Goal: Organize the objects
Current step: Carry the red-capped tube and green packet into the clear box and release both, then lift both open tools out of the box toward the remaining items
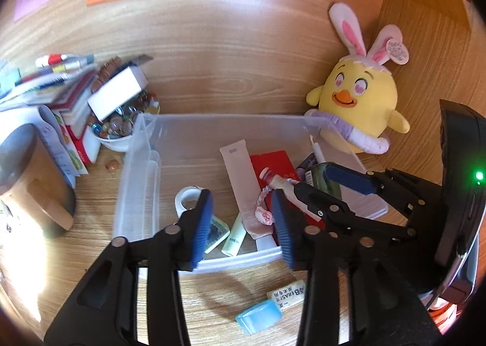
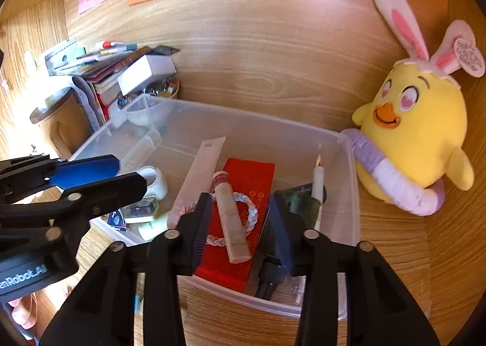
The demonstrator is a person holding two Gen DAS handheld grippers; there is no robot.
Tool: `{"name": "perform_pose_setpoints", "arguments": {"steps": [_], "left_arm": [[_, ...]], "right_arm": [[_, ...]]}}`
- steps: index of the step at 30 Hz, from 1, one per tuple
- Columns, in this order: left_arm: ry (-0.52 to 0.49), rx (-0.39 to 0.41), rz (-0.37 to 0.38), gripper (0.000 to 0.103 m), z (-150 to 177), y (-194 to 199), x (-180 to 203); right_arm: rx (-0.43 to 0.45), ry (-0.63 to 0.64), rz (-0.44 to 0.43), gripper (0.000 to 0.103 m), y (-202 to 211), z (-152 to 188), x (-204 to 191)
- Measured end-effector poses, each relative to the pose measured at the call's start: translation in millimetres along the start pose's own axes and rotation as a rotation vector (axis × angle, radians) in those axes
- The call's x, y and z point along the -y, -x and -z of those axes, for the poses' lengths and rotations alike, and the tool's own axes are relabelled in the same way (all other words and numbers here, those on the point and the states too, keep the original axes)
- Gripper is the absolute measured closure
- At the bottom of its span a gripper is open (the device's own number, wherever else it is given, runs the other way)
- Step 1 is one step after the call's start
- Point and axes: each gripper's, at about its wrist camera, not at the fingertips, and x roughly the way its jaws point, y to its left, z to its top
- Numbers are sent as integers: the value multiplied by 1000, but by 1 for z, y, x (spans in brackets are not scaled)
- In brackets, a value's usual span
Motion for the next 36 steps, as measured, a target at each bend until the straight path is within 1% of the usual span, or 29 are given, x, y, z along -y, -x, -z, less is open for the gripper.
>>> {"name": "perform_pose_setpoints", "arguments": {"steps": [1,2,3,4,6,9,11,15,17,20,25,31,36], "left_arm": [[-4,9,-2,56,0,3,1],[-9,20,-6,53,0,8,2],[-15,32,-12,48,1,13,3],[-20,44,-19,45,1,18,4],[-30,69,-35,35,3,27,6],[-42,99,-52,27,6,39,7],[-44,106,-52,24,9,45,7],[-39,109,-68,12,18,52,5],[-38,104,-80,9,23,54,3],[-27,79,-79,6,32,54,-1],[-14,8,-82,6,52,46,-9],[2,-93,-43,6,74,31,-14],[-33,-137,-52,6,88,16,-5]], "right_arm": [[8,0,3,59,4,0,0],[13,0,6,57,7,-1,0],[22,-2,11,53,12,-1,1],[27,-2,13,49,15,-1,2],[47,-3,21,44,24,1,3],[64,-5,25,35,36,3,5],[78,-13,21,32,45,5,7],[94,-30,1,24,60,10,11],[104,-41,-13,23,69,13,14],[119,-53,-19,22,79,19,17],[120,-68,-36,21,91,32,21],[80,-44,-53,21,93,54,12],[24,-16,-60,21,83,72,2]]}}
